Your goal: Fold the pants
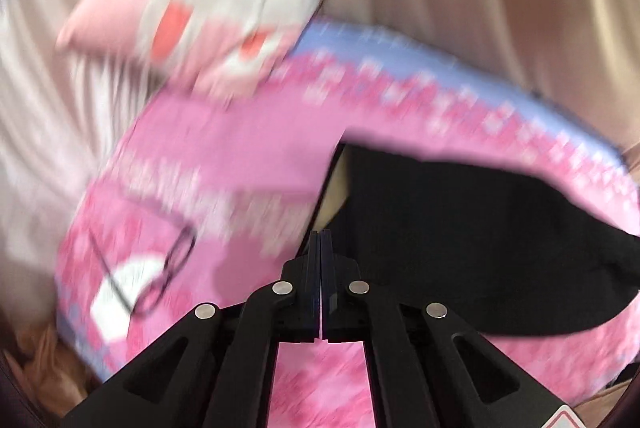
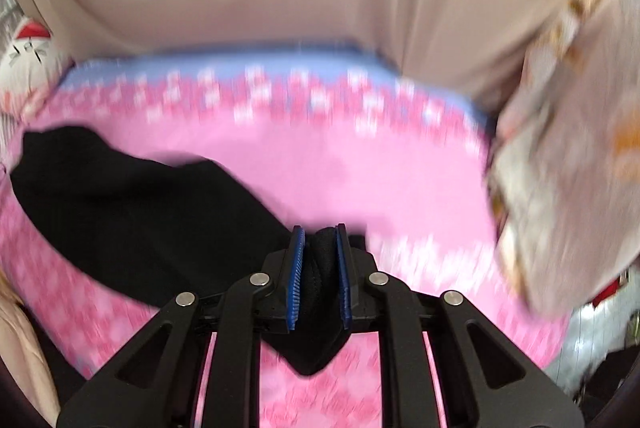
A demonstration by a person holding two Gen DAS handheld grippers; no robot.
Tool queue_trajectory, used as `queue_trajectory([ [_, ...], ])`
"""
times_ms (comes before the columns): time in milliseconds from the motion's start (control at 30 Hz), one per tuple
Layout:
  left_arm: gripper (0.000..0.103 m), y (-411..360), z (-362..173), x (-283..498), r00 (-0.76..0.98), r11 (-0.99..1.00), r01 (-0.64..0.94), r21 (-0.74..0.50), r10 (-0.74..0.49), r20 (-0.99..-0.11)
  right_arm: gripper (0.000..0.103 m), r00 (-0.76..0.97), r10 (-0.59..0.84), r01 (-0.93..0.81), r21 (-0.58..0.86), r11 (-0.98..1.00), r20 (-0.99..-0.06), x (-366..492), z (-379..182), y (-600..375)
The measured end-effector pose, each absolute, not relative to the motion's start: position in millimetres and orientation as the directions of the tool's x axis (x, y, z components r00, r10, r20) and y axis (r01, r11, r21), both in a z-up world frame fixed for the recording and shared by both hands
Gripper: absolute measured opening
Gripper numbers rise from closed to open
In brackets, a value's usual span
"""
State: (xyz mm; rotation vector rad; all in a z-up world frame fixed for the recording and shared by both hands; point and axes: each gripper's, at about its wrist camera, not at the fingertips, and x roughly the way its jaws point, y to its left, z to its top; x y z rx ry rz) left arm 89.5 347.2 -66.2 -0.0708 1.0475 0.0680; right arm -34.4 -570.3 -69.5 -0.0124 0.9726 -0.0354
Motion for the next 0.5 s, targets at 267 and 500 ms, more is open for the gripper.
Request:
queue_trajectory([
  [267,0.05,334,-113,66,0.469,0.943,-0.24,-0.23,-0.095,-0.878,0.015,0.516,-0.076,0.13,-0.01,0.991,-0.853,-63,-103,-569],
  [500,0.059,299,-139,96,0.442,0.947,-0.259,-0.192,-0.06,-0.895,0.015,0.519,-0.098,0.141,-0.027,0.99,-0.849,-57,-94,-560],
])
